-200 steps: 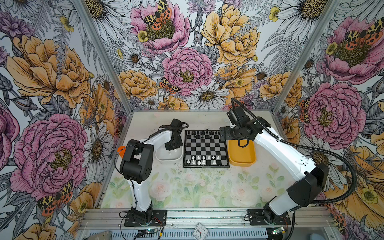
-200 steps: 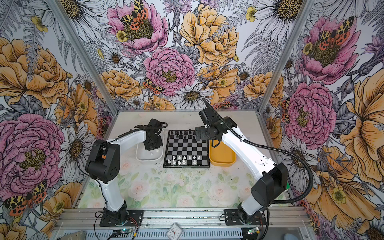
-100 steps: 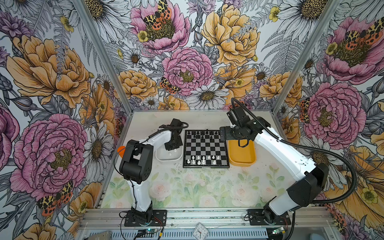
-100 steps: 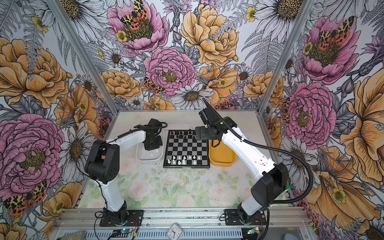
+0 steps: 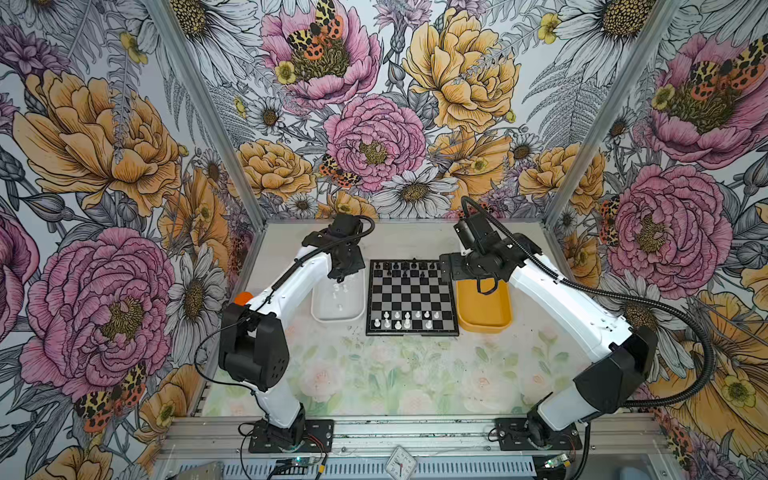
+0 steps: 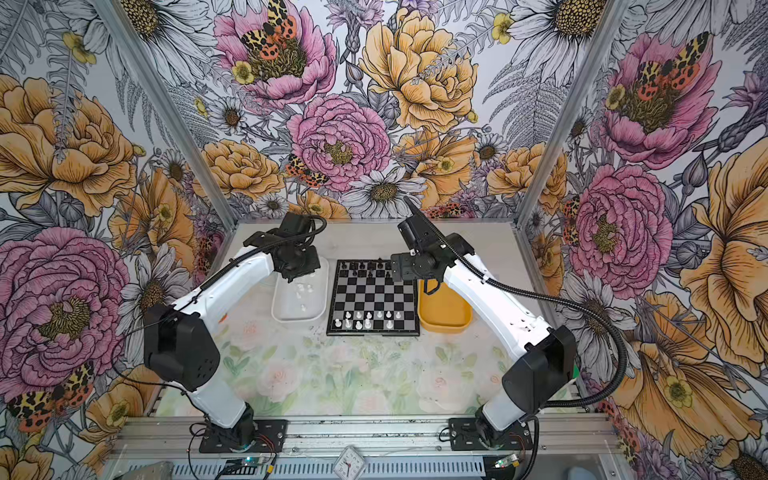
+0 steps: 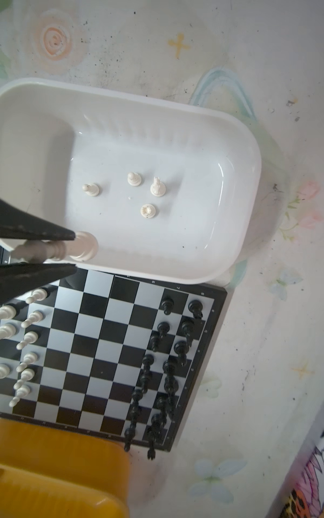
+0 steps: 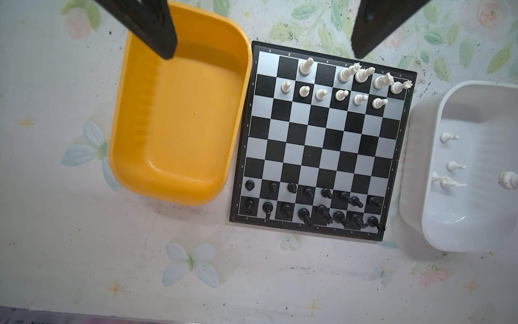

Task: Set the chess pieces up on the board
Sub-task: 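Close the left gripper on the tall white piece and lift it, then carry the white piece over the board with the left gripper while the right arm withdraws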

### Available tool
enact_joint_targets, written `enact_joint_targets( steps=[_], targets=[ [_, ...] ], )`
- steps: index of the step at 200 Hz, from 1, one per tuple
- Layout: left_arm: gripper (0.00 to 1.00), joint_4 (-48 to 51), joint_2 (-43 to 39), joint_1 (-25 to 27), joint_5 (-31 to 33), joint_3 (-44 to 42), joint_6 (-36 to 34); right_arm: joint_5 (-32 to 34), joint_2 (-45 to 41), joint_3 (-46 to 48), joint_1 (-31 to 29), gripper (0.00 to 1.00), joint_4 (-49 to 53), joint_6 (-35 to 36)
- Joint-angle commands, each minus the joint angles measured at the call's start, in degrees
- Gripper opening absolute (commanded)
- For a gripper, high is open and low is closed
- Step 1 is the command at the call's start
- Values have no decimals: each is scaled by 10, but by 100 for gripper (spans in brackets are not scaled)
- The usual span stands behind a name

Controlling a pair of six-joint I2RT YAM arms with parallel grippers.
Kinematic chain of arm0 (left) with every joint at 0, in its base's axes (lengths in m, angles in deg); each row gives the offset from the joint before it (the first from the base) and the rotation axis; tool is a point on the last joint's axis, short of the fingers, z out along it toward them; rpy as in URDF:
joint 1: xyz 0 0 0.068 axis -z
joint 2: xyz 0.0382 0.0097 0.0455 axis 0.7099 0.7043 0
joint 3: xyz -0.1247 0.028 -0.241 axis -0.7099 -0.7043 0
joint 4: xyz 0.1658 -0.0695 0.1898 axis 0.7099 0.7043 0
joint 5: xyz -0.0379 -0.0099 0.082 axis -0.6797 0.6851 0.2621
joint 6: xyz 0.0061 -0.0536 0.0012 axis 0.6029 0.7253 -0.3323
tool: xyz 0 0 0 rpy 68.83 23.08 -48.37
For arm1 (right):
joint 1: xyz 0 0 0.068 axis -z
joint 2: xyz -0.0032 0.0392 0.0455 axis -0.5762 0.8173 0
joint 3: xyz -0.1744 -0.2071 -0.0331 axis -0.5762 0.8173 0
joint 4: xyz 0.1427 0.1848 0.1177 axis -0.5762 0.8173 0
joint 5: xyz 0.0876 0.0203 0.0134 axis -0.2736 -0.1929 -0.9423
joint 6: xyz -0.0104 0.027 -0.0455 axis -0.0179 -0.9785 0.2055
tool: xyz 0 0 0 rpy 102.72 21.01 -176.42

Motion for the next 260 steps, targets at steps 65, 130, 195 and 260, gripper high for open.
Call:
enact_joint_targets(
  steps=[65,130,195,260],
  targets=[
    [12,31,-55,172,65,8,87,10,-157,104,10,100,20,8],
    [11,29,-25,309,123,-1,168,8,-281,190,11,100,68,-1],
    [11,19,72,380,135,35,196,25,-355,209,11,100,119,-1],
    [11,-7,113,376,126,15,191,34,-384,220,11,100,131,-19]
  ],
)
